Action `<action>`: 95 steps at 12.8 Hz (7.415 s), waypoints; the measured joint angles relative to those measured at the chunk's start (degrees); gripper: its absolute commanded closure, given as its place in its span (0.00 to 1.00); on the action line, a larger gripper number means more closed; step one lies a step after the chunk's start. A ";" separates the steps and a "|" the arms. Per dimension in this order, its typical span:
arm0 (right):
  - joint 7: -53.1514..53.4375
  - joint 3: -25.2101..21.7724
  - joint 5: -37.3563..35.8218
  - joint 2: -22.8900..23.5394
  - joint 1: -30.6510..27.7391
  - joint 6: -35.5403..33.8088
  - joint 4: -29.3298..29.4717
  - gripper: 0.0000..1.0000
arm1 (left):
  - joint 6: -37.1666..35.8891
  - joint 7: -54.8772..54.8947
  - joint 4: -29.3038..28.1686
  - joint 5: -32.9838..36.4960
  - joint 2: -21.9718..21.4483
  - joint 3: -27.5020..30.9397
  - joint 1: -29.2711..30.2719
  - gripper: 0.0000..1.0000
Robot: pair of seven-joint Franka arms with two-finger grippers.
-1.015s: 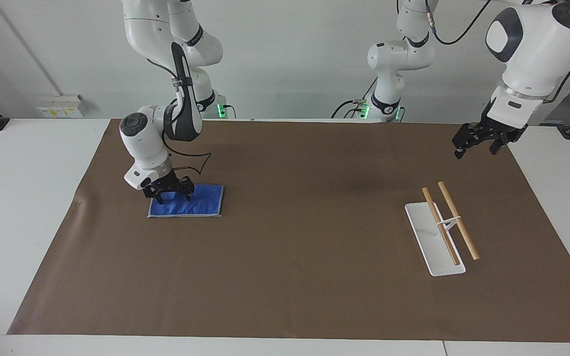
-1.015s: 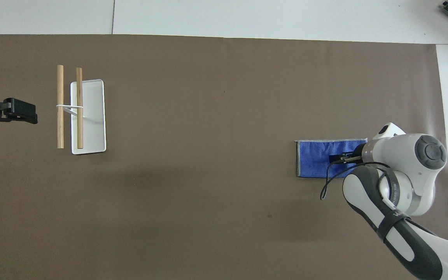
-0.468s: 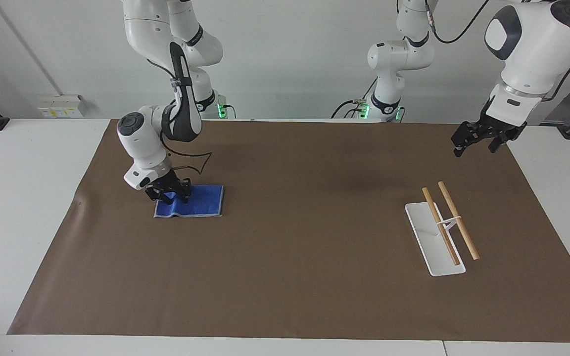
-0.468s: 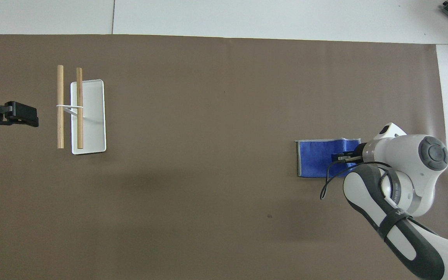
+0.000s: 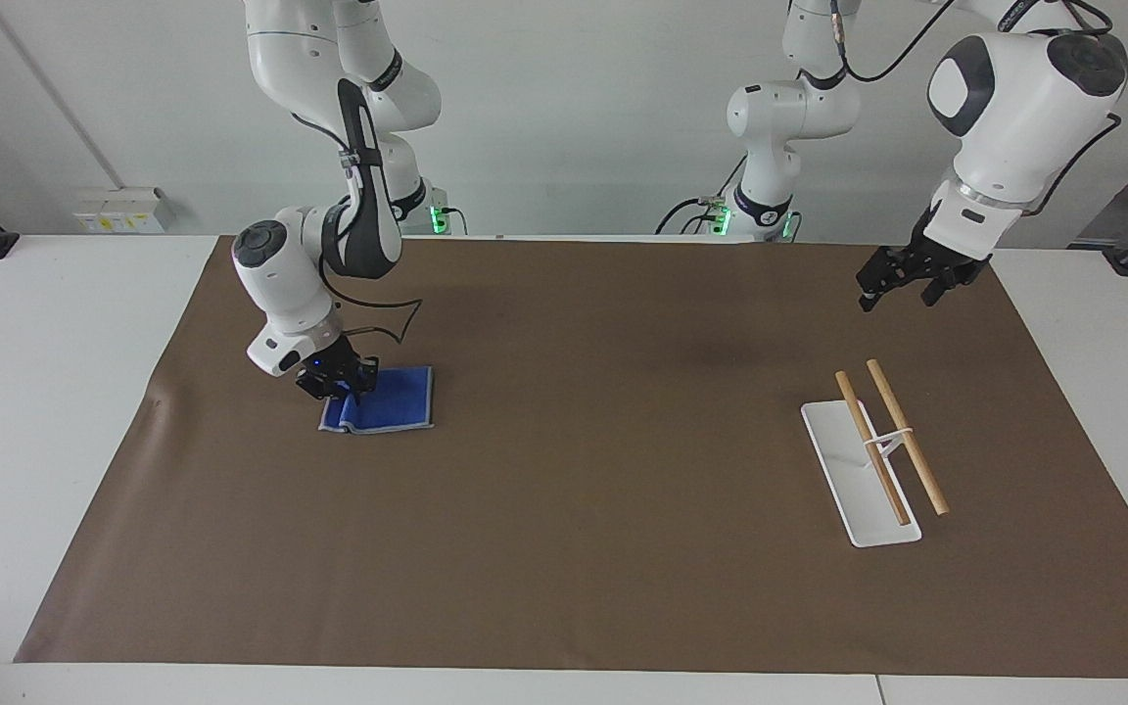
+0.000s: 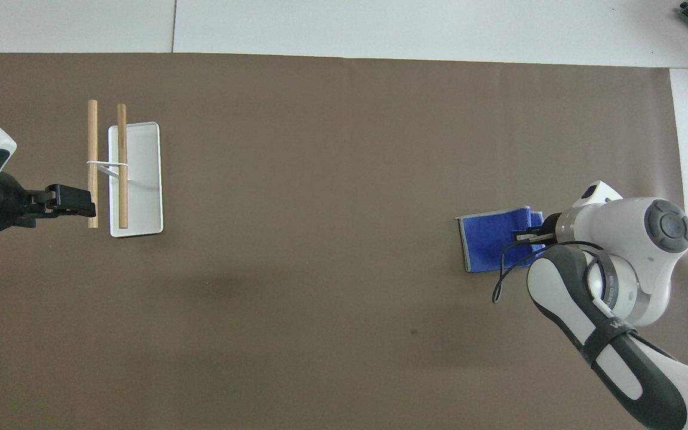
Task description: Right arm passes towel to left arm to hang
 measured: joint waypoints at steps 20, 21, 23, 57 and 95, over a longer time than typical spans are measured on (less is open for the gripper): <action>38.66 0.20 52.90 -2.42 20.59 -3.35 18.62 1.00 | 57.27 -77.34 -10.08 -13.91 9.38 -21.11 -1.08 0.00; 41.20 0.22 55.43 -2.35 23.18 -0.36 18.62 1.00 | 58.05 -80.08 -9.27 -14.03 9.94 -22.19 -0.35 0.00; 46.00 0.27 58.94 -2.13 28.66 5.92 18.61 1.00 | 58.39 -86.03 -7.93 -14.05 10.65 -22.68 0.71 0.00; 58.07 1.92 79.35 -0.49 31.80 25.40 18.53 1.00 | 23.26 -89.28 -0.26 -14.09 12.26 -25.07 4.75 0.00; 22.01 4.51 82.21 -0.33 30.75 30.42 16.21 0.00 | 38.02 -64.41 3.06 -11.32 13.70 -22.70 6.35 1.00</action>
